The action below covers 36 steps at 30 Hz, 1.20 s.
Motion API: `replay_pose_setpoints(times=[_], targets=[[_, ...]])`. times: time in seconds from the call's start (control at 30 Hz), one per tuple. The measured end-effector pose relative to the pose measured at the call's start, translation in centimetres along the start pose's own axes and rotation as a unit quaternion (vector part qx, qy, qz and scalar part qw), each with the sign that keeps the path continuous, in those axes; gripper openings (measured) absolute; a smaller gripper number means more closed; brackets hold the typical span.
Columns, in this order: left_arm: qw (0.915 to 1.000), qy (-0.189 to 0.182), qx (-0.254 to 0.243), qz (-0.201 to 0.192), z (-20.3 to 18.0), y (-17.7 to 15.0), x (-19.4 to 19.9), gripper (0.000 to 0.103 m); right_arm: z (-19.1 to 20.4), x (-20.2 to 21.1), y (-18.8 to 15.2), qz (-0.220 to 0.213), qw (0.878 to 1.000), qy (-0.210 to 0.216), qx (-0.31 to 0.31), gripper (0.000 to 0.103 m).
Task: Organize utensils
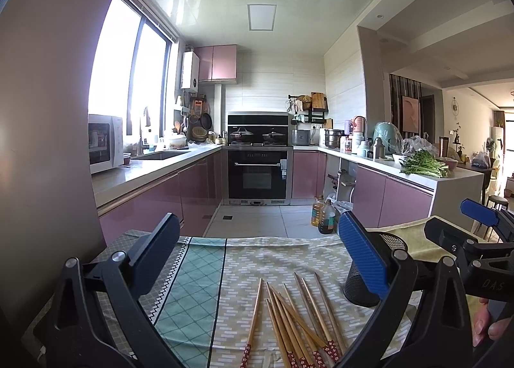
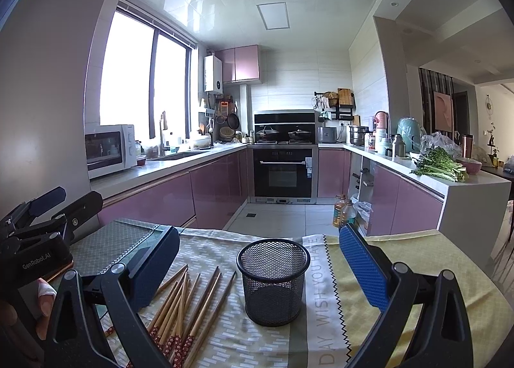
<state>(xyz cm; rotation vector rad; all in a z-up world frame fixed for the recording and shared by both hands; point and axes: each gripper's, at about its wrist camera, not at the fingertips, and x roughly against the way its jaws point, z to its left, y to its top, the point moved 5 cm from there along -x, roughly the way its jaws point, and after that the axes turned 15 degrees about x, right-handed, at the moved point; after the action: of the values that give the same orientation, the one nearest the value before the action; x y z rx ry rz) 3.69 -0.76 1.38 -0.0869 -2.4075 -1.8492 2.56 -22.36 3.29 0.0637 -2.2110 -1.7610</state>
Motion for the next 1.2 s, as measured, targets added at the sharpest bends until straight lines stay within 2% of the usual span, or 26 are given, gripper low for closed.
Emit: replay_pose_setpoints(times=[1.2], targets=[[0.9999,0.005,0.004,0.01,0.24,-0.32,-0.28,0.097,0.18,-0.14,-0.07,0.002,1.0,0.003,-0.003,0.096]])
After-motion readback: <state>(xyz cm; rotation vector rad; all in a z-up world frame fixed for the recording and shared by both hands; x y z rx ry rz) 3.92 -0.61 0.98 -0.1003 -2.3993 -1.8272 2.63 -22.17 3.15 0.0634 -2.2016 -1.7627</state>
